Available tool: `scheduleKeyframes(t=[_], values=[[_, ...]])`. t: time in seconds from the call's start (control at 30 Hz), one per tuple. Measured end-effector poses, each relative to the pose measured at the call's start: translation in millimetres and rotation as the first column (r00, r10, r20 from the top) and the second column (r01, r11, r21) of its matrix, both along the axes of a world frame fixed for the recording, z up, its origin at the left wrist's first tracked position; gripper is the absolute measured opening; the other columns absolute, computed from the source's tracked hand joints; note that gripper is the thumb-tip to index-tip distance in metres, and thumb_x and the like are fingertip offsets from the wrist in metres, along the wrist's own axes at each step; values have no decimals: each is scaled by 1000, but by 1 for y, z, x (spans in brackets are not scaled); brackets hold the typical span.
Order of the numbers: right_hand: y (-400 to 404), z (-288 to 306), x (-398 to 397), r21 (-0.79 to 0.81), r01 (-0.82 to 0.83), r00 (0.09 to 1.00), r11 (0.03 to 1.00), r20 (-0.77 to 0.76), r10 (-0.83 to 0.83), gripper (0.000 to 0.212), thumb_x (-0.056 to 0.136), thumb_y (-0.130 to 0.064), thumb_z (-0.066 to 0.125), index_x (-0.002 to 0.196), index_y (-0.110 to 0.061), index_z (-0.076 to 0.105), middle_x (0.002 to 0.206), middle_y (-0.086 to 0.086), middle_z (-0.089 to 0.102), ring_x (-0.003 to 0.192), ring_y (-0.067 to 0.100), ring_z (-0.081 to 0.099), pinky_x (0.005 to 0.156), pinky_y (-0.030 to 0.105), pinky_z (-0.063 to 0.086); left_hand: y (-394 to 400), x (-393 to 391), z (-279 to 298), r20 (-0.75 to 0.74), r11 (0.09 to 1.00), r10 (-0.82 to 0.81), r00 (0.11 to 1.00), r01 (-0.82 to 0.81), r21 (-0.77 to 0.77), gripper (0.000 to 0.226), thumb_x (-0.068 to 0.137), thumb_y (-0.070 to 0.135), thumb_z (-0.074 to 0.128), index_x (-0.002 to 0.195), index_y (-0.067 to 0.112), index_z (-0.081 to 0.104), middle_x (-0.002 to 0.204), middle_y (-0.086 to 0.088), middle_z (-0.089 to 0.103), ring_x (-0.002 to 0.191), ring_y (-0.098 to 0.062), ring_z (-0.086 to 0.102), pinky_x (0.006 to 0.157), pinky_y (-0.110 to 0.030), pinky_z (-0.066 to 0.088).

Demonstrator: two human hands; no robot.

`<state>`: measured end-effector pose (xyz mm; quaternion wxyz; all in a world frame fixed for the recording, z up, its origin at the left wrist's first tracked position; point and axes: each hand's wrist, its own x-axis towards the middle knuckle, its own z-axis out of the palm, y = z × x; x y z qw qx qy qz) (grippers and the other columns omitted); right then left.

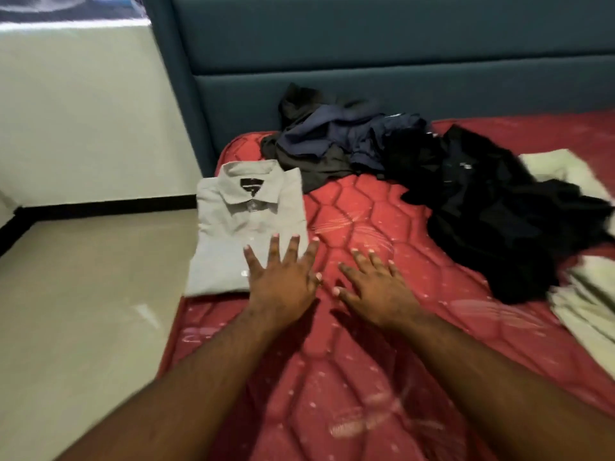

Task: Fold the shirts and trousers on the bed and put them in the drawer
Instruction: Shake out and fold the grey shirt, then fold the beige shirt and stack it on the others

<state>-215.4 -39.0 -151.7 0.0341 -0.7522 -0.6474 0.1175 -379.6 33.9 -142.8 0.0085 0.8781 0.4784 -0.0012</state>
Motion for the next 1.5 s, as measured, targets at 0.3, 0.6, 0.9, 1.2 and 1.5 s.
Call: scheduleKeyframes(t=[0.3, 0.6, 0.9, 1.2, 1.5], values=[[-244, 36, 213, -116, 425, 884, 898, 268, -384, 63, 91, -57, 48, 146, -30, 34, 160, 5, 14, 147, 30, 11, 116, 54, 16, -188, 233, -5, 133, 873, -394, 909, 416, -254, 73, 94, 48, 47, 155, 33, 9, 162, -5, 17, 147, -32, 18, 116, -58, 20], [-362, -19, 322, -29, 709, 695, 704, 192, -693, 66, 90, -50, 53, 147, -41, 22, 153, 5, 30, 135, 35, 33, 104, 58, 29, -268, 380, -44, 301, 676, -523, 797, 603, -424, 82, 89, 19, 56, 155, 35, 9, 155, -7, 28, 138, -32, 37, 111, -43, 35], [-356, -5, 235, 170, 634, 746, 754, -391, -538, 30, 76, -20, 68, 106, -20, 73, 109, 4, 67, 106, 24, 60, 79, 25, 38, -263, 280, -33, 582, 785, -176, 794, 470, -404, 9, 84, 12, 68, 81, 16, 60, 74, -1, 59, 72, -21, 56, 58, -25, 37], [-298, 5, -124, -42, 34, 548, 999, -835, -54, 57, 85, 7, 58, 139, -9, 49, 157, 20, 17, 124, 32, 50, 85, 8, 37, -291, -74, -22, 571, 582, 748, 339, 80, -809, 22, 99, 23, 52, 122, 21, 54, 106, -14, 65, 79, -22, 62, 64, -29, 50], [-352, 28, -142, -45, 354, 444, 934, -871, -210, 19, 89, -2, 63, 104, -8, 73, 75, -17, 68, 70, -4, 62, 70, 19, 50, -337, -128, -28, 592, 594, 742, 315, 101, -798, 40, 94, 15, 61, 132, 21, 51, 114, -8, 63, 92, -25, 64, 75, -39, 55]])
